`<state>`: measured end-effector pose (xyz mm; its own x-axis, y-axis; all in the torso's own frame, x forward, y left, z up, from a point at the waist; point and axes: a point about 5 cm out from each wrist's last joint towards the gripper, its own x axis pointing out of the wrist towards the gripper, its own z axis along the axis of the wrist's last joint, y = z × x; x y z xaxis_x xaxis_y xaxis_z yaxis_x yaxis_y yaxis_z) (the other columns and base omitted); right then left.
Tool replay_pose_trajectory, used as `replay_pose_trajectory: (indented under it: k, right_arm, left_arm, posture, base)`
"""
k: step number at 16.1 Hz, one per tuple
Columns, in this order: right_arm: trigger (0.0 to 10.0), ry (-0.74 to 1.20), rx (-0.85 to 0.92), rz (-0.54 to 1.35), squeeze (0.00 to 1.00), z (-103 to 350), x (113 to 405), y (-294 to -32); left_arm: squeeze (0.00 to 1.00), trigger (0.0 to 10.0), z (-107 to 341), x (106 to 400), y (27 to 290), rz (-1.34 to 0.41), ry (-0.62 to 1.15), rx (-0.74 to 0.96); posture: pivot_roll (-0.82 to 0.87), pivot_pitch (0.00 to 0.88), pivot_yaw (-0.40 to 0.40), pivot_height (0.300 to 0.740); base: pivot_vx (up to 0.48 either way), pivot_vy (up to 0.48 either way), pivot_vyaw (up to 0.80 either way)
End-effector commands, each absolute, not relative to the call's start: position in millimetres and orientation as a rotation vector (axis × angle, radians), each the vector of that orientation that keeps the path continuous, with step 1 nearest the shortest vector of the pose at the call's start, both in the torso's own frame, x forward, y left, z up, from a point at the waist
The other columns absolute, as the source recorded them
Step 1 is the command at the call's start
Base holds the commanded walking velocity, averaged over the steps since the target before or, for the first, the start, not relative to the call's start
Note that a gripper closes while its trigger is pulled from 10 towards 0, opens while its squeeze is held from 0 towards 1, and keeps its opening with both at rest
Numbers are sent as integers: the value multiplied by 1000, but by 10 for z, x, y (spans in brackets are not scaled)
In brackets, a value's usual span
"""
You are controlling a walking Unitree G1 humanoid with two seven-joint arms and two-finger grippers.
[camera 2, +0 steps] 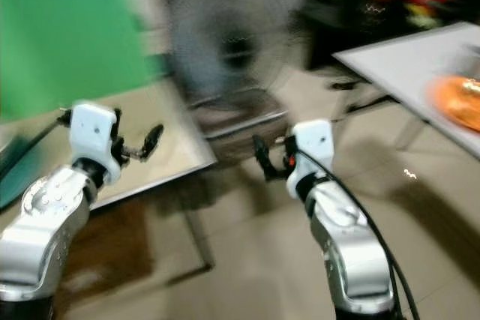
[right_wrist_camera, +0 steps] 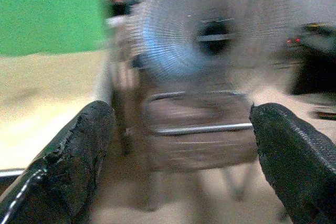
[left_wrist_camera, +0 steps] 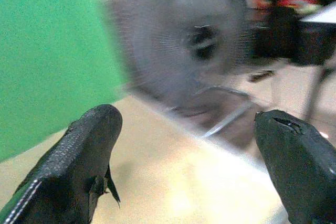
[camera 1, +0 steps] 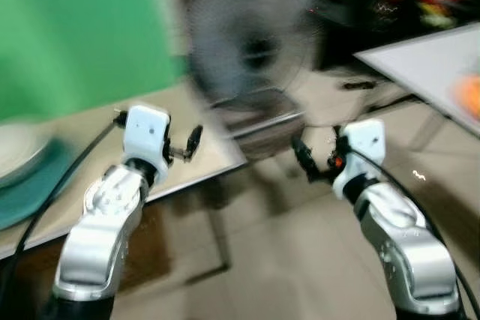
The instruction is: Setting the table
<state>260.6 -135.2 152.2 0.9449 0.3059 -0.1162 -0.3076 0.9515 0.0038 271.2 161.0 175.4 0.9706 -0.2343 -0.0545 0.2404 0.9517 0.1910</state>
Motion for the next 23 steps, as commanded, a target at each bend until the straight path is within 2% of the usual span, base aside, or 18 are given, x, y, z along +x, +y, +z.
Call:
replay_pose_trajectory:
  k: [1,10,15,18,23]
  right_arm:
    - [10000,86,9,359,0,1583,2608,-1275]
    - [10000,121,37,304,0,1504,2653,-1360]
    - [10000,169,123,241,0,1441,2635,-1389]
    - [10000,171,83,255,0,1393,2570,-1357]
    - [10000,166,78,237,0,1389,2593,-1358]
  left_arm:
    - [0,10000,1783,2704,1639,-228,22,204]
    - [0,10000,1763,2727,1661,-184,27,212]
    - [0,10000,1728,2700,1678,-176,37,211]
    - [0,10000,1713,2659,1662,-216,27,195]
    - [0,10000,1726,2678,1658,-233,22,202]
  posture:
    - [90,0,31,740]
    - [90,0,25,740]
    - [91,0,22,740]
    - [91,0,34,740]
    - [95,0,44,740]
  base:
    - [0,0,800]
    - [0,-480,800]
    - [0,0,119]
    - [0,0,0]
    - [299,0,751]
